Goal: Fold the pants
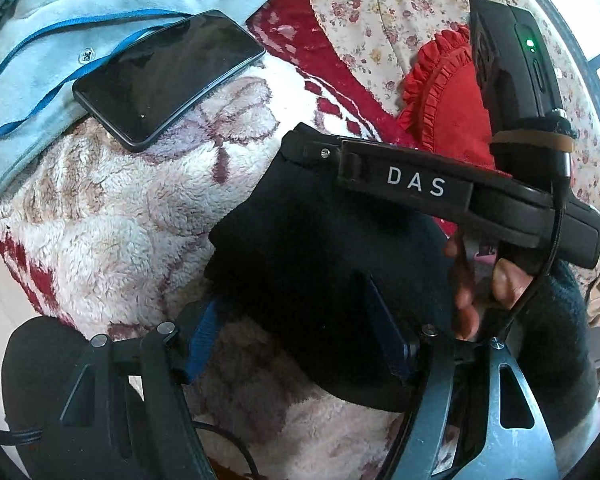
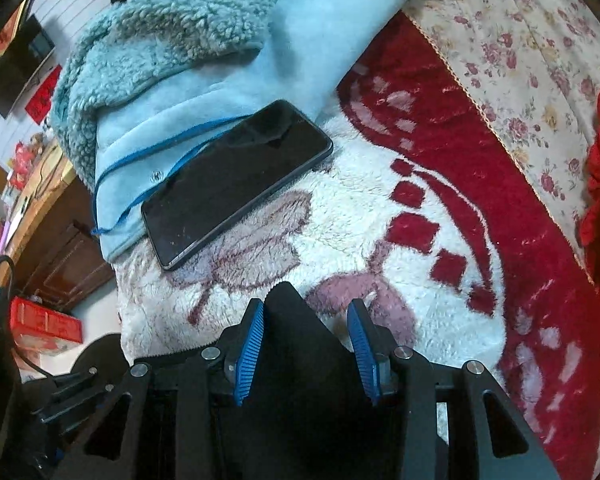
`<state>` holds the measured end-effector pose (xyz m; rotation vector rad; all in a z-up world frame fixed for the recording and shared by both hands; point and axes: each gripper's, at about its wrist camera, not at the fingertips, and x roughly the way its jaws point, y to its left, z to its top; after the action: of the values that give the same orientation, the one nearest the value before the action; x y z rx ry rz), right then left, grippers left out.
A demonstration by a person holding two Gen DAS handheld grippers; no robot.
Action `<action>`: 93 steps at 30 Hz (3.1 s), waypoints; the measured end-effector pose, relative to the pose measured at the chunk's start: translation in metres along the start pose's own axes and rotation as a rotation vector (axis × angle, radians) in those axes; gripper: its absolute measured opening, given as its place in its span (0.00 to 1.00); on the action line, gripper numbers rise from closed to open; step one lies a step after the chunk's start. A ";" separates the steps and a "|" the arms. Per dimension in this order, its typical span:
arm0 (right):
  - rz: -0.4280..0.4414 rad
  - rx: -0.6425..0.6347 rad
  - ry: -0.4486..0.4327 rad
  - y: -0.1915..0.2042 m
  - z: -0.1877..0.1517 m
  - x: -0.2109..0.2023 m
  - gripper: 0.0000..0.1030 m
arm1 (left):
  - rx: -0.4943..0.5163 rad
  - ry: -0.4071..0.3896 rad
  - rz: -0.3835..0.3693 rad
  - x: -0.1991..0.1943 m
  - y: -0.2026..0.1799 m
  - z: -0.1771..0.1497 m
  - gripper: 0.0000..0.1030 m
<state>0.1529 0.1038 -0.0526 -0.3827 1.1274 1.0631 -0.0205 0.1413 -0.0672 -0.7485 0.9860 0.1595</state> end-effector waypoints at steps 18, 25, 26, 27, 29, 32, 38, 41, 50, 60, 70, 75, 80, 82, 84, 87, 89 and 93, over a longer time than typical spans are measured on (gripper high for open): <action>-0.013 0.016 -0.090 0.004 -0.013 -0.013 0.16 | -0.004 -0.051 0.014 -0.005 0.002 0.000 0.32; 0.004 0.032 -0.184 0.012 -0.017 -0.050 0.13 | 0.066 -0.117 -0.028 -0.032 -0.015 -0.003 0.20; 0.009 0.040 -0.198 0.012 -0.017 -0.056 0.13 | 0.074 -0.126 -0.037 -0.037 -0.017 -0.004 0.19; 0.014 0.049 -0.215 0.012 -0.018 -0.063 0.12 | 0.084 -0.135 -0.047 -0.042 -0.021 -0.005 0.19; 0.030 0.066 -0.253 0.011 -0.022 -0.078 0.12 | 0.105 -0.147 -0.063 -0.052 -0.028 -0.007 0.18; 0.060 0.104 -0.312 0.007 -0.030 -0.102 0.11 | 0.151 -0.166 -0.088 -0.067 -0.043 -0.013 0.18; 0.080 0.176 -0.448 -0.006 -0.064 -0.167 0.07 | 0.268 -0.186 -0.160 -0.090 -0.087 -0.028 0.18; 0.072 0.219 -0.509 -0.016 -0.089 -0.199 0.06 | 0.327 -0.180 -0.190 -0.093 -0.112 -0.037 0.18; 0.032 0.378 -0.630 -0.051 -0.187 -0.260 0.05 | 0.526 -0.089 -0.242 -0.074 -0.186 -0.084 0.18; -0.002 0.585 -0.639 -0.098 -0.286 -0.260 0.05 | 0.676 0.049 -0.206 -0.014 -0.231 -0.134 0.17; -0.048 0.743 -0.583 -0.128 -0.337 -0.239 0.05 | 0.735 0.165 -0.195 0.008 -0.242 -0.152 0.18; -0.122 0.813 -0.602 -0.127 -0.351 -0.258 0.09 | 0.749 0.234 -0.293 -0.017 -0.241 -0.146 0.33; -0.093 0.863 -0.666 -0.111 -0.368 -0.281 0.38 | 0.804 0.164 -0.303 -0.050 -0.231 -0.130 0.49; -0.064 0.873 -0.667 -0.104 -0.370 -0.280 0.41 | 0.795 0.131 -0.272 -0.051 -0.224 -0.119 0.52; -0.052 0.876 -0.651 -0.098 -0.368 -0.274 0.42 | 0.771 0.088 -0.208 -0.045 -0.215 -0.105 0.52; -0.035 0.876 -0.617 -0.094 -0.360 -0.257 0.43 | 0.728 0.044 -0.139 -0.028 -0.204 -0.089 0.52; -0.032 0.879 -0.590 -0.096 -0.355 -0.244 0.43 | 0.715 0.033 -0.092 -0.016 -0.197 -0.083 0.52; -0.045 0.862 -0.547 -0.096 -0.343 -0.221 0.44 | 0.696 0.088 -0.053 0.012 -0.185 -0.085 0.52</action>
<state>0.0405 -0.2993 -0.0305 0.5366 0.9600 0.5049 0.0096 -0.0530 -0.0120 -0.1416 1.0156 -0.2588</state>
